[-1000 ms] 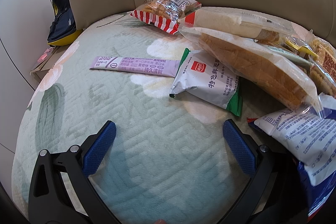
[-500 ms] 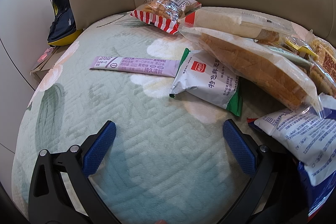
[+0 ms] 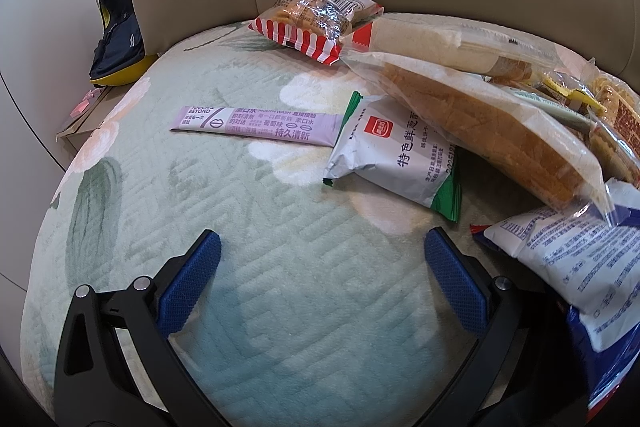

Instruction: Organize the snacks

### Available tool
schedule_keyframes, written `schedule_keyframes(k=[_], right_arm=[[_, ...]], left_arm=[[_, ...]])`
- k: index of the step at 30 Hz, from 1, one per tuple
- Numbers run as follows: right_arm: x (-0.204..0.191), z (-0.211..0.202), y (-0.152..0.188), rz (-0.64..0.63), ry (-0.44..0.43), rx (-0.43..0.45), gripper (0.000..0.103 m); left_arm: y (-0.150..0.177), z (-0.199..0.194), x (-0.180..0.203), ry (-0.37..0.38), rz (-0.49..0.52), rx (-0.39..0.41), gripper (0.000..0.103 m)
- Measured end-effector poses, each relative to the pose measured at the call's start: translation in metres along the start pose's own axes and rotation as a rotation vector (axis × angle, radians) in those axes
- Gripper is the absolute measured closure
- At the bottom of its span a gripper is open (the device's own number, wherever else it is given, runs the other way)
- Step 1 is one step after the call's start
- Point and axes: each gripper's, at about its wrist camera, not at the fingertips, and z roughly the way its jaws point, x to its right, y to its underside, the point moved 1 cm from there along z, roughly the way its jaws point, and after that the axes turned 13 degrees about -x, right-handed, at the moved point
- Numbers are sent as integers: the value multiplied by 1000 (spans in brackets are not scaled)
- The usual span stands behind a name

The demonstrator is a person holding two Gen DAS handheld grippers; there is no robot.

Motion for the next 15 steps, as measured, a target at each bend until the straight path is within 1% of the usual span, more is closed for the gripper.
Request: schedule_keyframes(k=[11, 15], right_arm=[[-3, 0, -2, 3, 6, 0, 5], [-4, -5, 3, 2, 7, 1, 5]], left_arm=[[0, 0, 0, 0, 0, -1, 3], [1, 0, 1, 0, 0, 1, 3]])
